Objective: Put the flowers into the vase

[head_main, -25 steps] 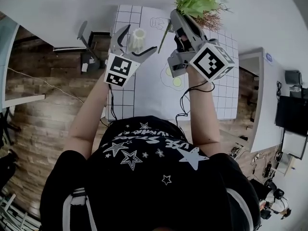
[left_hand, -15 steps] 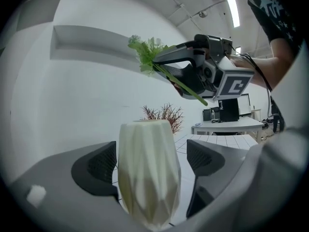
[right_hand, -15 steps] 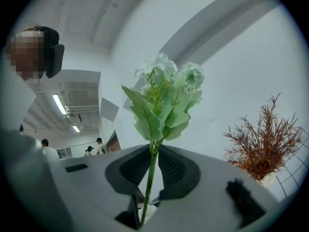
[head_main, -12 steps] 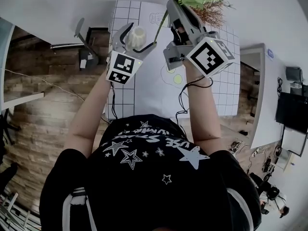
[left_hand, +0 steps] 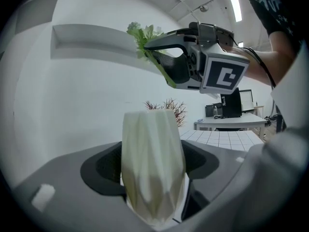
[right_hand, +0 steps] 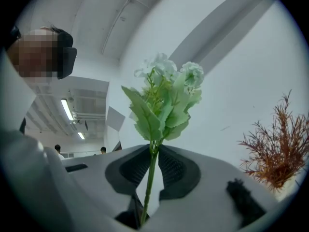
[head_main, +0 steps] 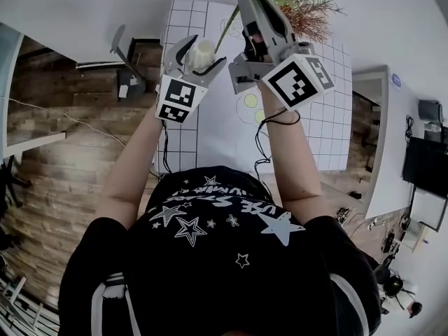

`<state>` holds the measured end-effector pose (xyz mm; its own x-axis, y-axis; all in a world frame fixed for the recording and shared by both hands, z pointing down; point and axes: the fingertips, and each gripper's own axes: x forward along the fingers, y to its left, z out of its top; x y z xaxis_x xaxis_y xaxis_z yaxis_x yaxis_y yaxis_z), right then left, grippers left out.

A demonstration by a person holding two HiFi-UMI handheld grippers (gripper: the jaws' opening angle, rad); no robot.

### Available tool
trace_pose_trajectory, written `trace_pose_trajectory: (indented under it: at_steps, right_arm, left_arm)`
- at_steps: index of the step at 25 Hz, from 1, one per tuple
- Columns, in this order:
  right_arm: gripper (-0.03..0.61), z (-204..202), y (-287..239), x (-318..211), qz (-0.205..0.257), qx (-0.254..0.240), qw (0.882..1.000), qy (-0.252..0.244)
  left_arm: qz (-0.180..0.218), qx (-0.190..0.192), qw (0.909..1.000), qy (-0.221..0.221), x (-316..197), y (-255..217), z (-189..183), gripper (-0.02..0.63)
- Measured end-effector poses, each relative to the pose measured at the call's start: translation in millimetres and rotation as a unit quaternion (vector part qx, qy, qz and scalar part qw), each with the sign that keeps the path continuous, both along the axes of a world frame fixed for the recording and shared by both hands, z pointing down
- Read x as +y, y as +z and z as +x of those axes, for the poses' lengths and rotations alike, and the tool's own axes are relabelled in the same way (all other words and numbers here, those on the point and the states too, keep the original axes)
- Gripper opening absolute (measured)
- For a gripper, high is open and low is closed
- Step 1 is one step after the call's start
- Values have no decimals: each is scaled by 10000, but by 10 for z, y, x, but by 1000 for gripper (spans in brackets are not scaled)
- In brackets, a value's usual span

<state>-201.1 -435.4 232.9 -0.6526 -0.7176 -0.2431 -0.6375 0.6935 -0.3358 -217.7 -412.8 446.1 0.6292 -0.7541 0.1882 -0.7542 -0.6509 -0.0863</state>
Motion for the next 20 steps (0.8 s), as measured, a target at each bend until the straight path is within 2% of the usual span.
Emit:
trace_pose_trajectory:
  at_steps: [3,11,15,20]
  right_arm:
    - [57,-26,27,-32,33,-196,9998,90]
    - [59,-176,361,-12,-117,177,9998,60]
    - [58,-76,260,6,-14,-45,9998,178]
    - [58,-48,171,-71,157,37,9995,287]
  left_arm:
    - [6,-10,10000,29,8,-3,9,357]
    - [-13,36,10000,46,6,6,7,357]
    - [-16,47,10000,63,0,6,10,357]
    - [-35,45,10000,48,-9,21,8,357]
